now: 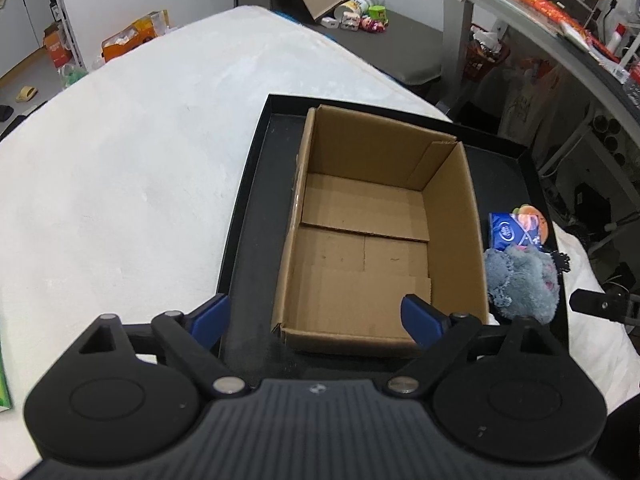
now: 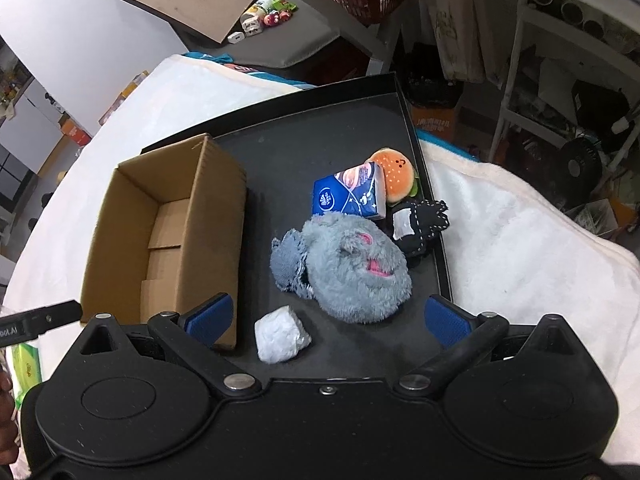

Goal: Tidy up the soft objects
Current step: 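Grasp the cardboard box wall with the left gripper while the right gripper grasps the gray plush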

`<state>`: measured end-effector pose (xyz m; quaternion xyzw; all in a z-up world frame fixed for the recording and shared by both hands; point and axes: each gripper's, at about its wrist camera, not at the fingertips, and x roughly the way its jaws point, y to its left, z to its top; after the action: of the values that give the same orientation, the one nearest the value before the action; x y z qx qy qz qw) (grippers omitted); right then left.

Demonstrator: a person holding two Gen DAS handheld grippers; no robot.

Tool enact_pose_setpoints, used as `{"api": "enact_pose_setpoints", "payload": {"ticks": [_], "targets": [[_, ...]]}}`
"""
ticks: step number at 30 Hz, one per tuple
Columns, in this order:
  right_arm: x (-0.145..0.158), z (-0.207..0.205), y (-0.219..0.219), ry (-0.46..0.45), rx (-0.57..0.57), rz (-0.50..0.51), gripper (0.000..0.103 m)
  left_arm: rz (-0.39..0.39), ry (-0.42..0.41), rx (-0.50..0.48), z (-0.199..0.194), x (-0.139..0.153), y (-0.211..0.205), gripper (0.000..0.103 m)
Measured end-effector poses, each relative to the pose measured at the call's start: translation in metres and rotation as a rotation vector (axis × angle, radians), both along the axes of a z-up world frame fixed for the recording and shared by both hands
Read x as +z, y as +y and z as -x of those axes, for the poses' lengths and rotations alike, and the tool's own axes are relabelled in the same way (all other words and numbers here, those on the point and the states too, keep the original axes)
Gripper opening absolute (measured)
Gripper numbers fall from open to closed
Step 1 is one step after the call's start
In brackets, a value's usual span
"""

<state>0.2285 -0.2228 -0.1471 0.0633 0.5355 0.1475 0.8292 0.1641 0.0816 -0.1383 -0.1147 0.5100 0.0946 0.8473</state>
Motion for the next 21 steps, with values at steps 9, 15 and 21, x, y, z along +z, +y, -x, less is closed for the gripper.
{"api": "enact_pose_setpoints", "payload": {"ticks": [9,15,21], "targets": [[-0.03,-0.024,0.004,0.049,-0.01,-0.004,0.103,-0.003,0.067,0.001,-0.022,-0.031,0.001,0.079],[-0.041,-0.036,0.007,0.057,-0.015,0.013,0.103,-0.017,0.086,-0.014,-0.032,-0.04,-0.002,0.074],[-0.054,-0.046,0.009,0.08,-0.009,0.023,0.103,-0.028,0.1,-0.012,-0.037,-0.047,-0.002,0.063]]}}
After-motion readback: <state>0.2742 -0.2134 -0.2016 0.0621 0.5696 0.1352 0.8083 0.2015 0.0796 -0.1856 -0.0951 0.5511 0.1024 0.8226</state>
